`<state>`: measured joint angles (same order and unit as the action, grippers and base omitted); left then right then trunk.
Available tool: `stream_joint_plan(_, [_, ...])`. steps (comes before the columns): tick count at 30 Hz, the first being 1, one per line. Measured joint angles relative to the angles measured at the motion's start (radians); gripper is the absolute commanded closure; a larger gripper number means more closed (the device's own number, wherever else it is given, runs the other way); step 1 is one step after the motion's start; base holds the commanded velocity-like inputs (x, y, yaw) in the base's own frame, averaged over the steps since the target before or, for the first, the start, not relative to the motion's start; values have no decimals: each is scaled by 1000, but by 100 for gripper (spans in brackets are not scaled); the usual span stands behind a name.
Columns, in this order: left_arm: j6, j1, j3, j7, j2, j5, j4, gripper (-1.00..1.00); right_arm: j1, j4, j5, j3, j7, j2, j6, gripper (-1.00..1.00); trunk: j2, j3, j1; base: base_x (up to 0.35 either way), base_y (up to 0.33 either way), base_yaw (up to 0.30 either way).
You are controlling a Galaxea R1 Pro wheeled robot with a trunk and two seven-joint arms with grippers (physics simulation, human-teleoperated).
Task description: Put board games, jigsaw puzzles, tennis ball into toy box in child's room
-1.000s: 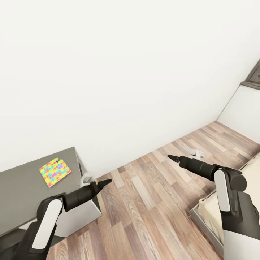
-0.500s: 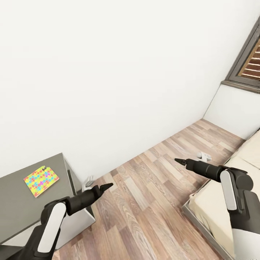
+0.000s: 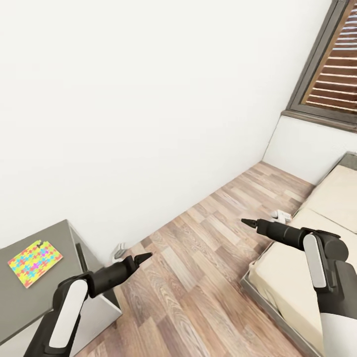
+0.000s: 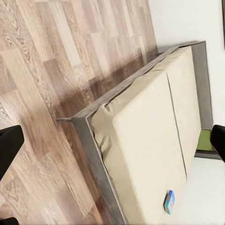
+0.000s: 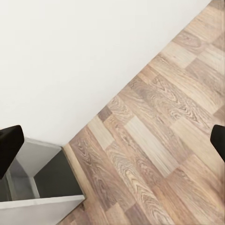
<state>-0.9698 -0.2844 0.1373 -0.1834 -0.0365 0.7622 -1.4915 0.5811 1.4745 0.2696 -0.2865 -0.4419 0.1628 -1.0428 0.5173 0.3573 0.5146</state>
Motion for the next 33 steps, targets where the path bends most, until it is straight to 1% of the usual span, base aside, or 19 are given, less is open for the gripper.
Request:
stream_joint_plan(13, [-2, -2, 3, 7, -1, -3, 9, -100, -2, -3, 2, 1, 0, 1, 0, -100, 91, 24, 50, 0, 0, -189])
stream_joint_plan(20, [-3, -10, 5, 4, 0, -2, 53, -100, -4, -3, 3, 1, 1, 1, 0, -100, 140, 37, 77, 0, 0, -182])
stream_joint_plan(33, [-3, -19, 9, 0, -1, -1, 85, -100, -6, -2, 4, 1, 1, 0, 0, -100, 231, 60, 127, 0, 0, -180])
